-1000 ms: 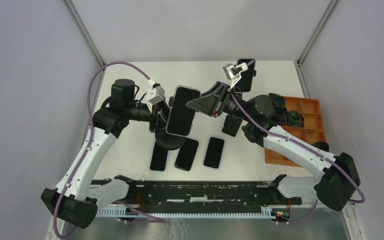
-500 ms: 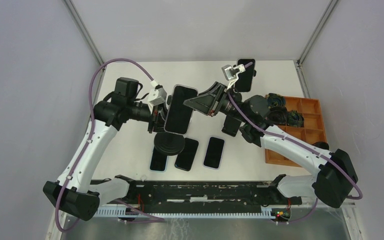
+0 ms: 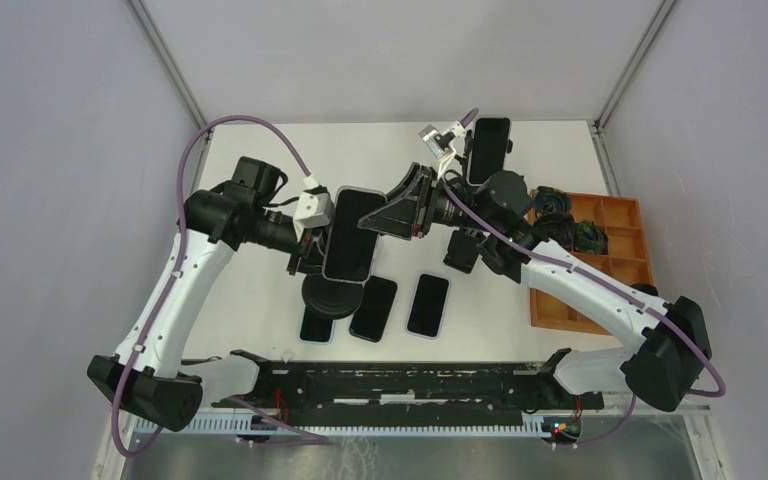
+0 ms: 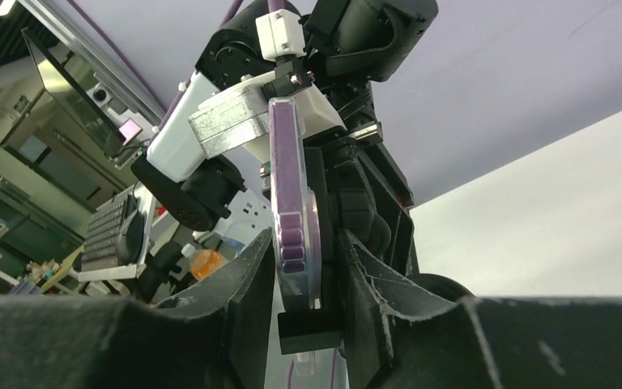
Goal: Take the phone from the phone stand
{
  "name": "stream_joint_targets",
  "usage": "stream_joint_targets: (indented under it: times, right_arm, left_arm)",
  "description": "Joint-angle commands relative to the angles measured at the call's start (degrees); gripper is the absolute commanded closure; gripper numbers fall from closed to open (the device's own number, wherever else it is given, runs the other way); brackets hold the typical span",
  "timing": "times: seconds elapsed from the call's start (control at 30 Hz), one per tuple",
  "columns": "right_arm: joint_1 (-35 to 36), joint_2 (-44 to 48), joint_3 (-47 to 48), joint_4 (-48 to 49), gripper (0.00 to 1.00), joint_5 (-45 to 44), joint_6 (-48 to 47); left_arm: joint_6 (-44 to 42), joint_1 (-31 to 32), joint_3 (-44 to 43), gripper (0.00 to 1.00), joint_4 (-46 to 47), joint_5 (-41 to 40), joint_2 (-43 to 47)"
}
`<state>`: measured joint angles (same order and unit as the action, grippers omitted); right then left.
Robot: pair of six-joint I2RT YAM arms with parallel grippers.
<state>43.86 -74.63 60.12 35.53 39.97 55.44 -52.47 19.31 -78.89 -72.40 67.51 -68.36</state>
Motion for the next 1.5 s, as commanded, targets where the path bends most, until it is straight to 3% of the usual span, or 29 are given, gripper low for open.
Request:
stream_joint_targets:
  times: [0.0,0.77,0.93,1.13,1.23,1.3,1.4,1.47]
  right_arm:
    - [1.1,-0.7,4.5,-2.3,0.61,2.9,-3.6]
    - [0.4,-3.6,14.0,-16.6,0.38,7.8,-15.7]
    - [0.3,-4.1,15.1,-19.4,0.37,7.9,-19.2]
    - [-0.2,-2.7,14.1,-19.8,0.58,8.7,-20.4]
    - [-1.4,-1.5,13.1,-18.8,0.81,8.9,-20.2]
    - [-2.6,-0.7,12.3,-16.7,0.91,9.1,-18.5]
    - [-4.7,0.2,11.8,-12.3,1.00,9.5,-15.2]
    - [-6.2,0.8,11.4,-8.3,1.00,9.5,-12.4]
  left_arm:
    - [-6.2,0.5,-2.9,0.98,-3.2,2.4,-0.4]
    - [-7.7,0.5,-2.7,0.98,-6.4,1.5,0.6]
    - [-7.3,0.5,-3.1,0.98,-6.4,1.9,1.1]
    - [-7.4,0.6,-3.3,0.98,-6.0,1.6,1.1]
    - [-7.9,0.6,-2.8,0.98,-6.0,1.2,1.1]
    - [-8.8,0.5,-2.1,0.98,-6.0,0.3,1.3]
    - [-10.7,0.5,-0.8,0.98,-6.2,-1.5,1.8]
    - [-13.4,0.6,-0.1,0.98,-7.1,-3.3,2.3]
